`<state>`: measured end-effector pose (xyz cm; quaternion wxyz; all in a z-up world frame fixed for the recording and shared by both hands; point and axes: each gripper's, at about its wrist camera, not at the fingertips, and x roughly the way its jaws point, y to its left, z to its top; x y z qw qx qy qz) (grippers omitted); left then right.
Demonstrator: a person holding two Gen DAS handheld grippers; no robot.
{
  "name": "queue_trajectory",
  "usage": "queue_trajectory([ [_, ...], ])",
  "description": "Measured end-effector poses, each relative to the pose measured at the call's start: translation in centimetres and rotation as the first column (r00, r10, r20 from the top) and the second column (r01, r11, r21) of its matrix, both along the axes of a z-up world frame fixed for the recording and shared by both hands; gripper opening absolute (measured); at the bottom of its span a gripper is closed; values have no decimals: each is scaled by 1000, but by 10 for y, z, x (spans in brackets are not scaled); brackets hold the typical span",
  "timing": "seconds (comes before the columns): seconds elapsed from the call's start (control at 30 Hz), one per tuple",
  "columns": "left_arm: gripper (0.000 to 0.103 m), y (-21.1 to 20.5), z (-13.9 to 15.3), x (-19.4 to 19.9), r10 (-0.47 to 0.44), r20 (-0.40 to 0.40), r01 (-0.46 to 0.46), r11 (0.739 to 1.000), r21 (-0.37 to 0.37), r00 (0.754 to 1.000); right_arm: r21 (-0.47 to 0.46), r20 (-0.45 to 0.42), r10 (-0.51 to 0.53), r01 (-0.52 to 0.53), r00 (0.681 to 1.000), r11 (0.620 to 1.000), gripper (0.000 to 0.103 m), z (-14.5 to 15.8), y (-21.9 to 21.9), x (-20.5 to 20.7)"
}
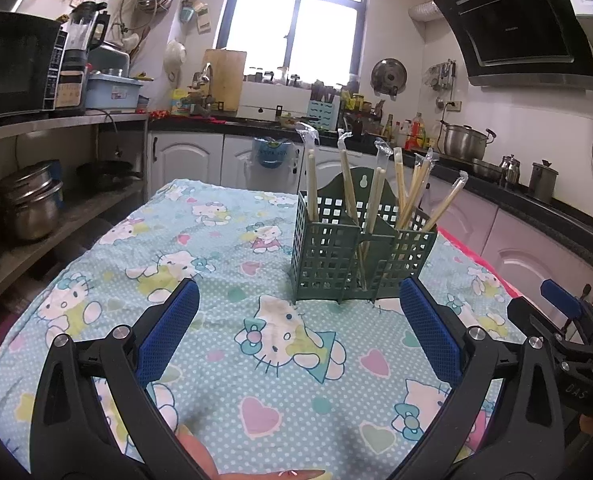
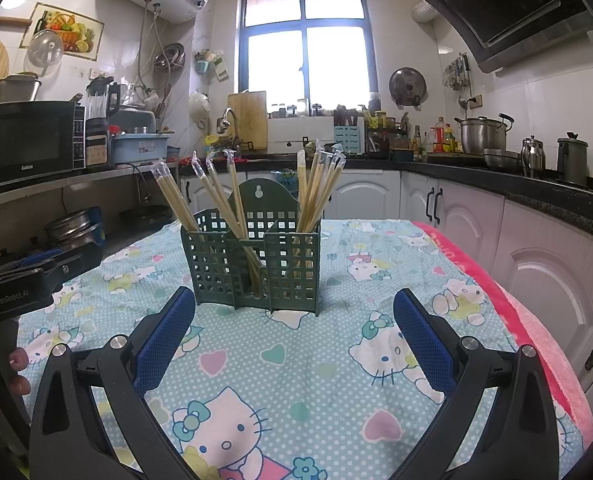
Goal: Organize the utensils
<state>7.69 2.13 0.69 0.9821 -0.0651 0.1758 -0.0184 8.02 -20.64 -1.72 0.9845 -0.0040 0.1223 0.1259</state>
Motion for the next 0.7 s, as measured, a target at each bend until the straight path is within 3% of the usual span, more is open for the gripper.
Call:
queue_trajectory([
  [0.4,93,0,-4,1,20,-9,-20,1000,0,1000,1,-7,-2,2,1000,1000,97,-1,0,0],
  [0.57,93,11,-6,8,33,-49,-35,998,-46,998,7,-26,-10,10,1000,1000,97,-2,-3,5],
  [0.7,93,28,-8,21,80,-112,-84,996,-39,990,3,-59,-44,45,997,999,97,-1,-9,15],
])
